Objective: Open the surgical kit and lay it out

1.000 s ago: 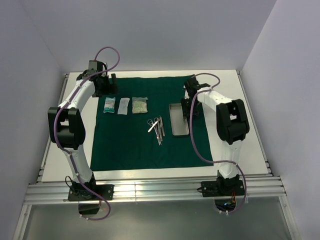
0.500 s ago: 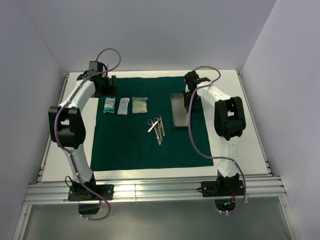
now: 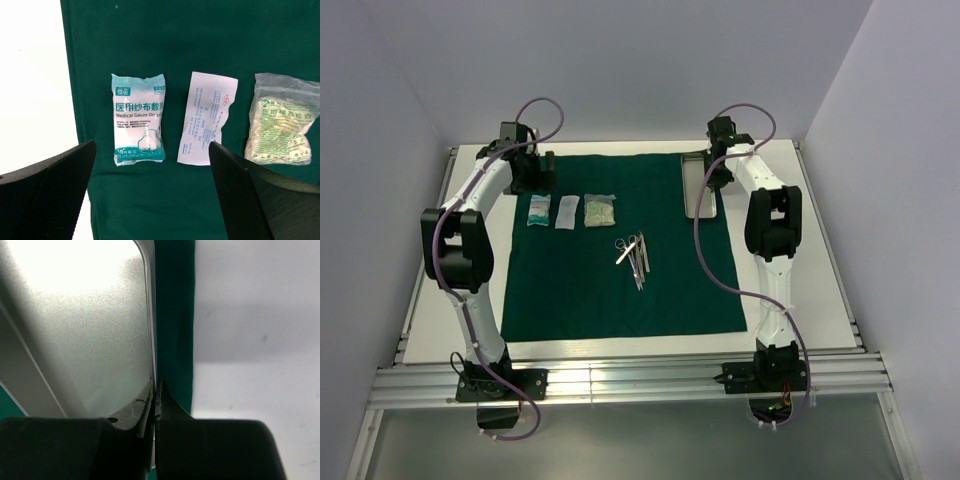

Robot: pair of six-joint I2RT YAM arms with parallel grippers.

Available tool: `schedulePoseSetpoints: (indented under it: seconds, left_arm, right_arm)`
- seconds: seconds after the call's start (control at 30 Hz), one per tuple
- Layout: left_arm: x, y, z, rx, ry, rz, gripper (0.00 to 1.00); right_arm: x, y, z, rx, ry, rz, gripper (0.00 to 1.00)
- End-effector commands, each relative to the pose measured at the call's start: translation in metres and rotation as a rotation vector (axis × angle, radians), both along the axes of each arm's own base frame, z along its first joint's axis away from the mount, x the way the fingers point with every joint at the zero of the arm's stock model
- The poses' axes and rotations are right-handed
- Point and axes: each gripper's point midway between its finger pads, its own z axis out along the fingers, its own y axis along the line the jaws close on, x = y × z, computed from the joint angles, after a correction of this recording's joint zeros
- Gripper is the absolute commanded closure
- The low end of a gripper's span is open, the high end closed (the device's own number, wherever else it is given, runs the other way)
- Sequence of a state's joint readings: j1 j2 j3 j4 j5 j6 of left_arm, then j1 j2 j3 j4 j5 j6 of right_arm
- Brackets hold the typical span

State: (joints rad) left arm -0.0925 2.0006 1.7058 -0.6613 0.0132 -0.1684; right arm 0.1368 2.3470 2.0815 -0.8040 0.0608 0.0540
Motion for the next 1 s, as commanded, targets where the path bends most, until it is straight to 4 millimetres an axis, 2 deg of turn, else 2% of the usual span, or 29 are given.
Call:
schedulePoseSetpoints:
  seconds: [0.0, 0.27, 0.47, 0.53, 0.83, 0.97]
  left_arm:
    - [0.009, 0.0, 0.011, 0.005, -0.032, -0.021, 0.01]
    - [0.009, 0.001, 0.003, 0.009, -0.012, -0.019, 0.01]
    - [0.008, 0.0, 0.001, 0.004, -0.004, -0.023, 0.01]
    - [0.008, 0.0, -0.001, 0.004, -0.001, -0.022, 0.01]
    - [0.011, 0.003, 0.007, 0.01, -0.029, 0.0, 0.01]
    - [0.012, 0.001, 0.012, 0.006, -0.046, 0.0, 0.01]
  right_arm:
    - [0.016, 0.001, 0.009, -0.009, -0.041, 0.017, 1.0]
    - [0.003, 0.012, -0.01, 0.045, 0.028, 0.028, 1.0]
    - [-0.001, 0.011, -0.014, 0.048, 0.043, 0.02, 1.0]
    - [-0.004, 0.017, -0.015, 0.075, 0.054, 0.028, 1.0]
    - [-0.011, 0.016, -0.02, 0.069, 0.077, 0.02, 1.0]
    - [-0.009, 0.017, -0.021, 0.074, 0.074, 0.016, 0.92]
